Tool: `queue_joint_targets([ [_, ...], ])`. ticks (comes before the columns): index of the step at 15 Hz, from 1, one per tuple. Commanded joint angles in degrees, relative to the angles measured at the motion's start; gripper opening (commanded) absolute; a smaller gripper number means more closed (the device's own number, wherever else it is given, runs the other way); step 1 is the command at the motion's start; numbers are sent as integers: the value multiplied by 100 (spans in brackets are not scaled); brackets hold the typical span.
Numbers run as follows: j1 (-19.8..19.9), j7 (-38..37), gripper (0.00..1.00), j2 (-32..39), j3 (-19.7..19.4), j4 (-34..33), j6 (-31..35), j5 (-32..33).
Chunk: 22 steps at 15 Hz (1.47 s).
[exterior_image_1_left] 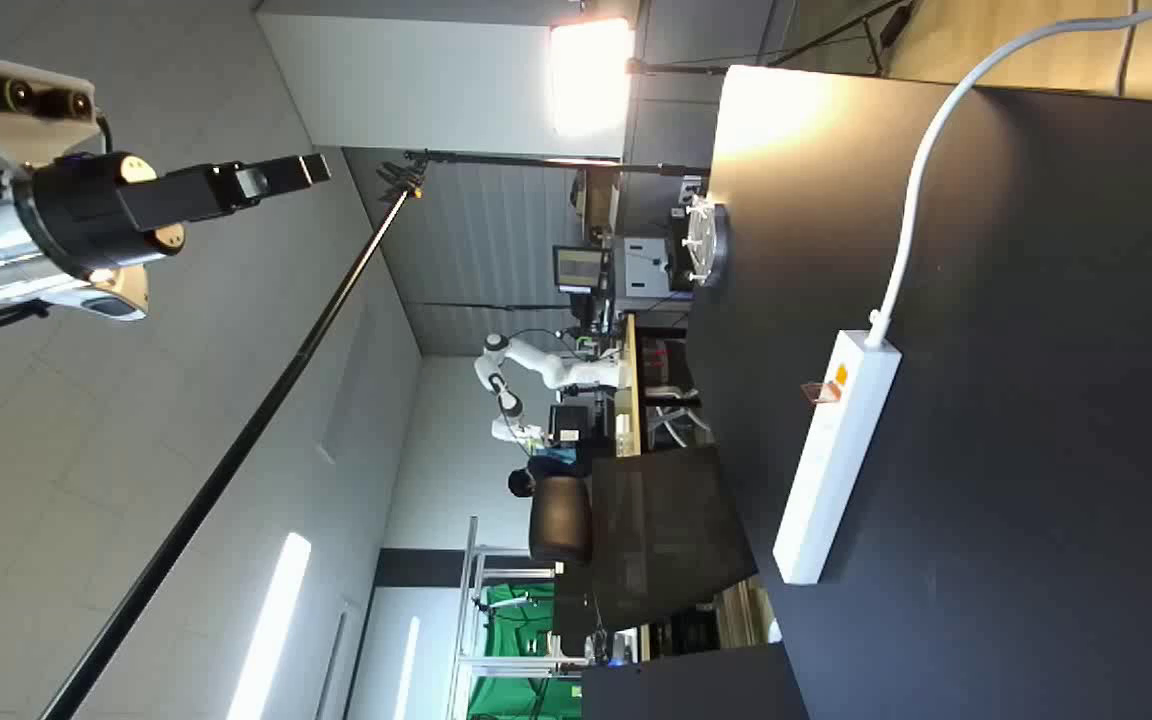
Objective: Turn the extension cord switch on
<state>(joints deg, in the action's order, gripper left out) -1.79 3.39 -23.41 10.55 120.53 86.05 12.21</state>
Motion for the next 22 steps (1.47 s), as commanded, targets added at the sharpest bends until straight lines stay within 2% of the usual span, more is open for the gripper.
queue_joint_targets([
  [1,-188,-57,100,22,-148,-14,-20,49],
  [11,-188,-57,100,22,-148,-14,-17,49],
  [15,-206,-95,100,227,-261,269,971,75],
  [17,-194,-160,100,371,-370,545,1813,-48],
  [18,-162,-293,75,473,-407,722,2390,-86],
  [19,-138,-365,74,620,-435,846,2860,-91],
  [22,-79,-595,51,1189,-463,1166,3977,-22],
])
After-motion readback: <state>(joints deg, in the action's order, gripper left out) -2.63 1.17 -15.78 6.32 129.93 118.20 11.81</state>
